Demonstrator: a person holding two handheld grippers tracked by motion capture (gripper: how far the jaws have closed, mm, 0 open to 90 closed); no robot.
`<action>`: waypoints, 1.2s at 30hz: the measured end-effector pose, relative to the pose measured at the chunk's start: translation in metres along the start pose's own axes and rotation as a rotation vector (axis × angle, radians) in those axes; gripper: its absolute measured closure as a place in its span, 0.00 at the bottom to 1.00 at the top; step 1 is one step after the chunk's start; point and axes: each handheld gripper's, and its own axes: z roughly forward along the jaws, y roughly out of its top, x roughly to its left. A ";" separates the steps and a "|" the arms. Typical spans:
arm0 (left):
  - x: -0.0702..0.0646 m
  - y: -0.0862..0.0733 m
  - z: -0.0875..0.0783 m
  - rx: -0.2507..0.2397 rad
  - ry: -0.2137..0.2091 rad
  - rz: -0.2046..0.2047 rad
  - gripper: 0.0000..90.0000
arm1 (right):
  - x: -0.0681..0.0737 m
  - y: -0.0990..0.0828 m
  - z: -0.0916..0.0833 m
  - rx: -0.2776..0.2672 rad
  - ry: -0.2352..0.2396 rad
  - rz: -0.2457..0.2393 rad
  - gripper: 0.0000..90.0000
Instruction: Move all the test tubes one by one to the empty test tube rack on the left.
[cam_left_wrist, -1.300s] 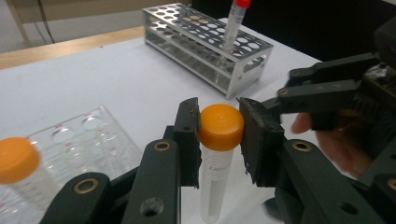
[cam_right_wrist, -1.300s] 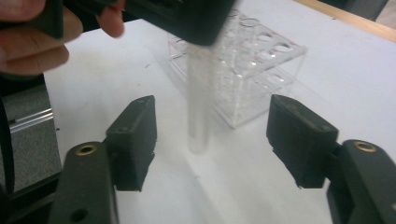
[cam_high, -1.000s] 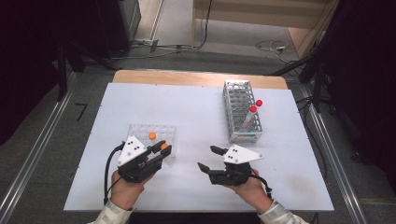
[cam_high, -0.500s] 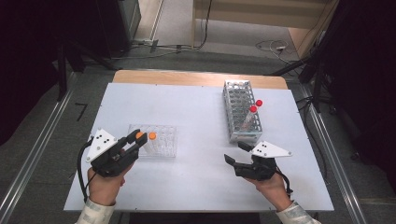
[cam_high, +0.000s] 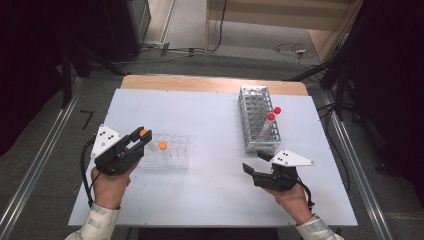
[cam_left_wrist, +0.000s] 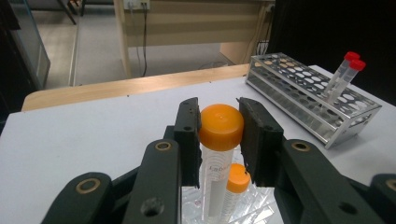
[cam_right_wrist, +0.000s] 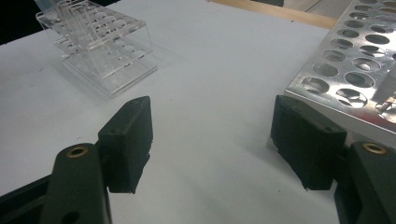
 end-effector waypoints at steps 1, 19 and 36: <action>0.000 0.000 0.002 0.004 0.000 -0.005 0.79 | 0.000 0.000 0.000 0.000 0.000 0.001 0.31; -0.008 -0.017 0.024 0.079 0.036 0.060 0.78 | 0.002 -0.001 0.001 0.006 0.007 -0.003 0.32; -0.010 -0.025 0.025 0.091 0.043 0.051 0.75 | 0.003 -0.001 0.001 0.010 0.011 -0.007 0.32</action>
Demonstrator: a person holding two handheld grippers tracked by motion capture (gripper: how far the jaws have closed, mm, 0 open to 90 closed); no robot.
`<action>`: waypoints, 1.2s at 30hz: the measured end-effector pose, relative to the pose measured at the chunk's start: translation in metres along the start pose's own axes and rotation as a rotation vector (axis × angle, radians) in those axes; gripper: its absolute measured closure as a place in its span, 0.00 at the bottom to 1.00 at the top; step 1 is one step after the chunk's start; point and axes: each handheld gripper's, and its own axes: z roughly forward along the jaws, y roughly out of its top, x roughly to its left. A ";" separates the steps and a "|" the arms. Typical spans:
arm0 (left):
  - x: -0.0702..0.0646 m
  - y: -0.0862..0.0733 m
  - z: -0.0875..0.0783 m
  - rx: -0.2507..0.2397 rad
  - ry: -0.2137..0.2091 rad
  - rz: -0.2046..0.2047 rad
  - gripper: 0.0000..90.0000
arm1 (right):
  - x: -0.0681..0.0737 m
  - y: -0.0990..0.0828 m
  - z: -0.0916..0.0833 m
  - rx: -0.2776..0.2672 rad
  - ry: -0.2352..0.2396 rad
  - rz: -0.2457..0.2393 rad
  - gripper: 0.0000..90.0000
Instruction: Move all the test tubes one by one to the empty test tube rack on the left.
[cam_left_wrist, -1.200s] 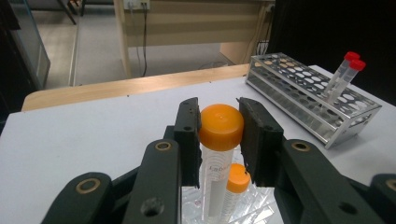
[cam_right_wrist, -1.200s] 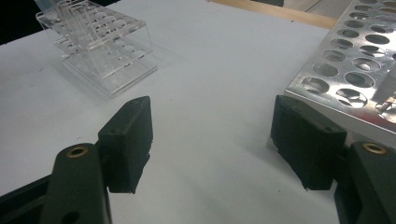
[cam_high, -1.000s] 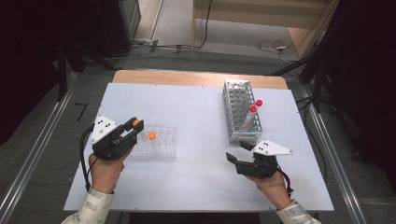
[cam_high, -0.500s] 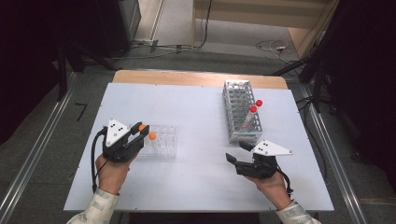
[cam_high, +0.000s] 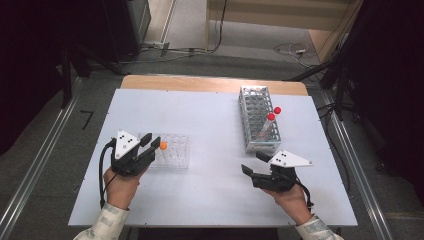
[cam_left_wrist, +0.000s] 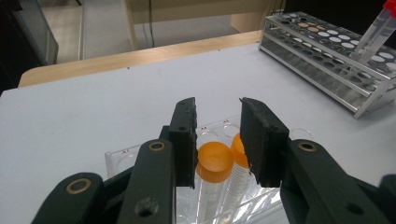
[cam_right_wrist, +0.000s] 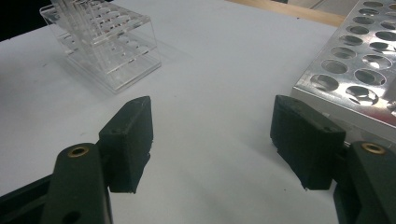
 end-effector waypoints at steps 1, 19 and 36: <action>0.000 0.000 0.000 -0.001 0.000 -0.002 0.75 | 0.000 0.000 0.000 0.000 -0.001 -0.001 0.32; -0.002 0.001 -0.002 0.013 0.009 -0.057 0.32 | -0.021 0.001 0.004 -0.008 -0.119 0.017 0.32; -0.003 0.003 -0.005 -0.005 -0.031 -0.098 0.31 | -0.063 0.032 0.025 -0.054 -0.338 0.101 0.40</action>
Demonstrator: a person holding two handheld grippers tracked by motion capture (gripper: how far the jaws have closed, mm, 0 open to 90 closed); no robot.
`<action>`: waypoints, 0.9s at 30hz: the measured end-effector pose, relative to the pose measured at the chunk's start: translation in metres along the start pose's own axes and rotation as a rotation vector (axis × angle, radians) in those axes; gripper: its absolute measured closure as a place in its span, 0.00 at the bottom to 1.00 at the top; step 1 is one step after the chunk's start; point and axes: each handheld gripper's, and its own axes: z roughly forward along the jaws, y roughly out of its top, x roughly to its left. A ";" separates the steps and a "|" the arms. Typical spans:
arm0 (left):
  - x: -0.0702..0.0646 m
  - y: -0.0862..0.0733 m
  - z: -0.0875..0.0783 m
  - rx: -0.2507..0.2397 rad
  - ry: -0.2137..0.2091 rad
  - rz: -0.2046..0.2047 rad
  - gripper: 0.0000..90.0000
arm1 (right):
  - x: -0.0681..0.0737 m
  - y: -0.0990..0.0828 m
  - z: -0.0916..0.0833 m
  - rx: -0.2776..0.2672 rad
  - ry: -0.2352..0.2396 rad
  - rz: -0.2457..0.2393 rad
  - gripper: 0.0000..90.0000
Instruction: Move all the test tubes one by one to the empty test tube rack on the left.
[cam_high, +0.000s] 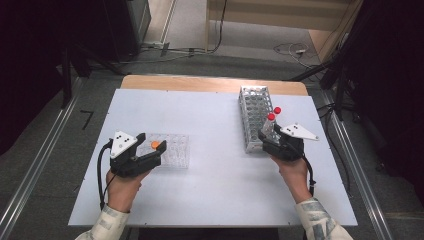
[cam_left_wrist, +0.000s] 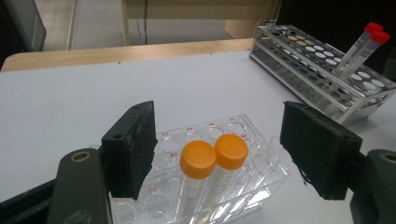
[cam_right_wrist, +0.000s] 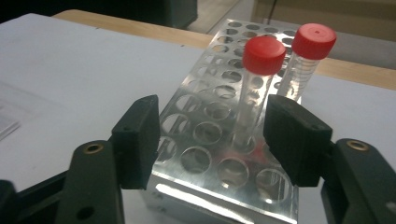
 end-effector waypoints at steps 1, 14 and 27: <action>0.000 0.000 0.000 0.000 0.000 0.000 0.31 | -0.001 0.001 0.004 0.003 -0.013 0.006 0.42; -0.001 -0.003 0.002 0.011 -0.010 0.000 0.31 | -0.012 -0.001 0.031 0.031 -0.097 0.022 0.68; -0.001 -0.004 0.003 0.013 -0.010 0.000 0.31 | -0.010 0.003 0.029 -0.006 -0.107 0.006 0.79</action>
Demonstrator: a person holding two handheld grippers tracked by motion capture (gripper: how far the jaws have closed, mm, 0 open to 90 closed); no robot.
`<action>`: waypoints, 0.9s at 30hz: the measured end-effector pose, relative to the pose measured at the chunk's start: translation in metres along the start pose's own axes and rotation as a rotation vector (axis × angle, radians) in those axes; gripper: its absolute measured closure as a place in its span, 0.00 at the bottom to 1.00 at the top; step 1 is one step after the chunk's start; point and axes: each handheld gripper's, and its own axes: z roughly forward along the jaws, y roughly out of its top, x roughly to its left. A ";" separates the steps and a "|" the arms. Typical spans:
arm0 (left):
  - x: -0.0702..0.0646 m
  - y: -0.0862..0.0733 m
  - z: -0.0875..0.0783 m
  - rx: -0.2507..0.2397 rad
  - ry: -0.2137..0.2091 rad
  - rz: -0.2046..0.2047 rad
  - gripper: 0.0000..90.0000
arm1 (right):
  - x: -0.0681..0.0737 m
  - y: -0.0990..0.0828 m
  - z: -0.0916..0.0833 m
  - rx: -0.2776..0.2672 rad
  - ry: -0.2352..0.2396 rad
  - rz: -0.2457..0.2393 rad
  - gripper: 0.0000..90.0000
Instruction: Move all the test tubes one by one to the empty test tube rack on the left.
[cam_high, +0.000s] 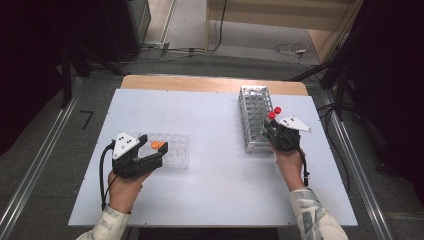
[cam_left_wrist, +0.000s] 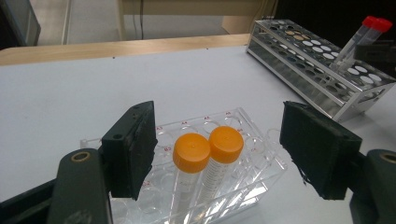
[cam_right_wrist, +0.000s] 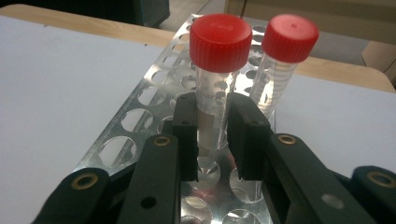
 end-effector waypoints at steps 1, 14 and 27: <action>0.000 0.000 0.000 -0.001 0.000 -0.001 0.31 | 0.001 0.002 -0.002 -0.007 0.001 0.000 0.79; 0.001 0.001 -0.001 0.006 0.016 -0.010 0.22 | 0.005 0.024 -0.035 -0.104 -0.007 -0.031 0.79; -0.008 0.004 -0.008 -0.019 -0.014 -0.003 0.21 | 0.019 0.028 -0.063 -0.140 0.100 -0.044 0.79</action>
